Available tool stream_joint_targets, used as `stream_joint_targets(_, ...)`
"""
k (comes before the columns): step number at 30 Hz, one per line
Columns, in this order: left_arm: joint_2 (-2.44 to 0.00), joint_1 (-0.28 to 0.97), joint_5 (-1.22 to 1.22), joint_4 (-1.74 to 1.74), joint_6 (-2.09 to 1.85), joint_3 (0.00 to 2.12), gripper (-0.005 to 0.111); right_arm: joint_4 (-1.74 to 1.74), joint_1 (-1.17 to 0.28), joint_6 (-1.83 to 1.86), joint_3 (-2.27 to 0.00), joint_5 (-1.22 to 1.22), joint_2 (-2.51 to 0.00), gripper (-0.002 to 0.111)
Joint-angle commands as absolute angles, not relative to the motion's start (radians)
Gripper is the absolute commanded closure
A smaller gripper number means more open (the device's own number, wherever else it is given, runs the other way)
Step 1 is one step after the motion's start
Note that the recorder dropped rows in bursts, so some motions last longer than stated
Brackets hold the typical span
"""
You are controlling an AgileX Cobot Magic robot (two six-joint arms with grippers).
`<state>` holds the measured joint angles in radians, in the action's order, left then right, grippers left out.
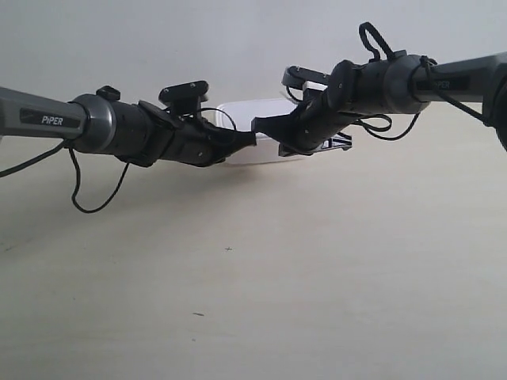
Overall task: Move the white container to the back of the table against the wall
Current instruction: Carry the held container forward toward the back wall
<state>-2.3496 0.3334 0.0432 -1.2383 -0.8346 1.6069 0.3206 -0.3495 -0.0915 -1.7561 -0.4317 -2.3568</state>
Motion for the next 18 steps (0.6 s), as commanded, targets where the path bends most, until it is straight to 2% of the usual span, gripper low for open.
stream_joint_targets(1, -2.349, 0.320, 0.032, -1.236, -0.836, 1.617, 0.107, 0.322, -0.346, -0.072, -1.764, -0.405, -2.355, 0.108)
stream_joint_targets(10, -2.360, 0.310, 0.028, -1.209, -0.836, 1.629, 0.107, 0.327, -0.346, -0.045, -1.771, -0.382, -2.371, 0.108)
stream_joint_targets(18, -2.387, 0.310, 0.050, -1.209, -0.836, 1.674, 0.107, 0.334, -0.346, -0.045, -1.887, -0.453, -2.417, 0.108)
